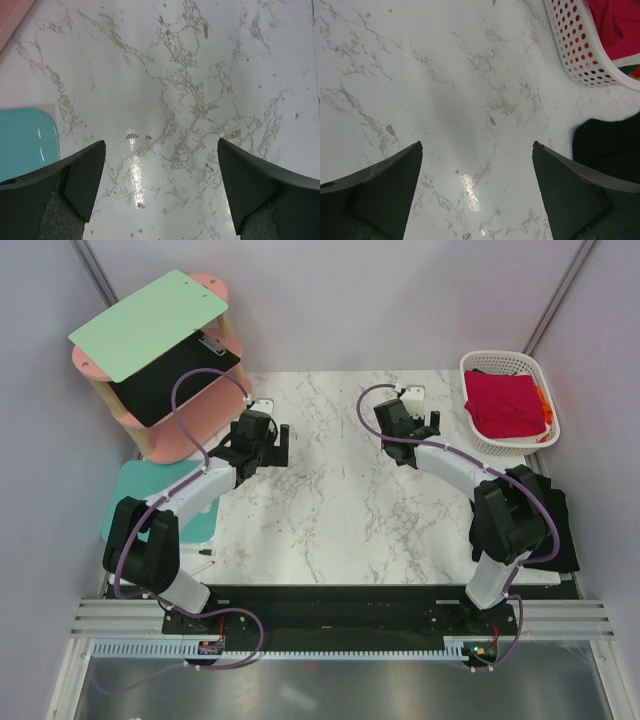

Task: Fold and stack the t-shirts
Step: Grab crumpled tshirt from bin with the right arm

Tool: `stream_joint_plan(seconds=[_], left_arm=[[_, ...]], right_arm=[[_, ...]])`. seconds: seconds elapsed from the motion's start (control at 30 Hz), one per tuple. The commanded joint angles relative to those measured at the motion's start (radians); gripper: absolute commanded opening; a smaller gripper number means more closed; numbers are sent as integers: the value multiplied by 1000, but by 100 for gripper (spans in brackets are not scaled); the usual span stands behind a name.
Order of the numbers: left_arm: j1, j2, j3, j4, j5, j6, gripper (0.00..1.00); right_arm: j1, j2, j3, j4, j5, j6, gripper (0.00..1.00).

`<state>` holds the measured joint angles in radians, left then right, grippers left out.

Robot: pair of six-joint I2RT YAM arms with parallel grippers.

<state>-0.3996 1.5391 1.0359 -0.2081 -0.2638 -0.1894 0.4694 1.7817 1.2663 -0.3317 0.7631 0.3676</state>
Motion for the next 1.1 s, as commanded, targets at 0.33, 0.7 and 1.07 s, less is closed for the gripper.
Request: stream_joint_plan(seconds=[0.33, 0.7, 1.07], left_arm=[[1, -42, -28, 59, 103, -12, 99], [-7, -1, -34, 61, 169, -36, 98], [-7, 52, -28, 47, 163, -30, 97]], right_arm=[[-32, -68, 123, 79, 28, -87, 96], [-348, 188, 495, -96, 33, -13, 94], [-548, 350, 613, -104, -168, 27, 89]])
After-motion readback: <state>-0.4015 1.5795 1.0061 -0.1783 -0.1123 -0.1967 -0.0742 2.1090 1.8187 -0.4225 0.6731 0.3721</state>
